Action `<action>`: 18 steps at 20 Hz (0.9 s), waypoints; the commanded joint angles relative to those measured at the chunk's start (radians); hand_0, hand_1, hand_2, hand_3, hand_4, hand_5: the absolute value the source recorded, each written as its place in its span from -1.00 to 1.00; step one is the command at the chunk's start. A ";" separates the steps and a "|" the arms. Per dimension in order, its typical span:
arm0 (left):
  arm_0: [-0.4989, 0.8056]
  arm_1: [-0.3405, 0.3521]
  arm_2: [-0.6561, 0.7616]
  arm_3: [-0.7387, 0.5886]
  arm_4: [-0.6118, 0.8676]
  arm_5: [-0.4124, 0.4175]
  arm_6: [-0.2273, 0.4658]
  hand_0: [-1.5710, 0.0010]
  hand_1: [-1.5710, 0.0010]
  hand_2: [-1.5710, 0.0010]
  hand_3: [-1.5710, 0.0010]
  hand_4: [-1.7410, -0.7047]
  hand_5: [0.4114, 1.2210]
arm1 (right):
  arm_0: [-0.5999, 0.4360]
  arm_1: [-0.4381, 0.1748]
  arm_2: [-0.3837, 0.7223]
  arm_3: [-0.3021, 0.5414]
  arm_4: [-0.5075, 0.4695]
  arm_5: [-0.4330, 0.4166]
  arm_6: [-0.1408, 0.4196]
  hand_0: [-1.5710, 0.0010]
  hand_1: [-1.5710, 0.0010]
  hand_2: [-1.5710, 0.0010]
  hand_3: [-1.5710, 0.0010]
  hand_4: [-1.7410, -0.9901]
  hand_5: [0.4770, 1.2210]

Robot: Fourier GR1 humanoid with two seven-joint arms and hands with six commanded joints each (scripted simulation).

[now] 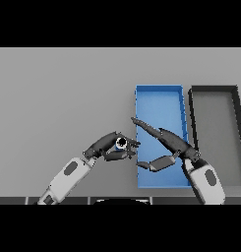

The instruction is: Pick up the blue pipe and place it into the blue bin.

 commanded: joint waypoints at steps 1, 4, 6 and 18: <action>0.000 0.000 0.004 0.008 0.002 -0.001 -0.002 -1.00 -1.00 -1.00 -0.83 -0.98 1.00 | -0.042 0.000 0.010 0.008 -0.002 0.007 0.016 1.00 1.00 1.00 1.00 0.17 -0.85; -0.003 -0.007 0.007 0.018 0.011 -0.007 -0.006 -1.00 -1.00 -1.00 -0.83 -0.98 1.00 | -0.110 0.024 0.057 0.033 0.002 0.038 0.031 1.00 1.00 1.00 1.00 0.22 -0.86; -0.007 -0.001 0.013 0.022 0.013 -0.022 -0.038 -1.00 -1.00 -1.00 -0.87 -0.98 1.00 | -0.151 0.050 0.083 0.062 0.001 0.048 0.053 1.00 1.00 1.00 1.00 0.28 -0.85; -0.029 0.009 0.022 0.029 0.044 -0.080 -0.050 -0.90 -0.77 -0.74 -0.46 -0.79 1.00 | -0.341 0.173 0.132 0.285 0.027 0.107 0.100 0.82 0.79 0.75 0.86 0.15 -0.88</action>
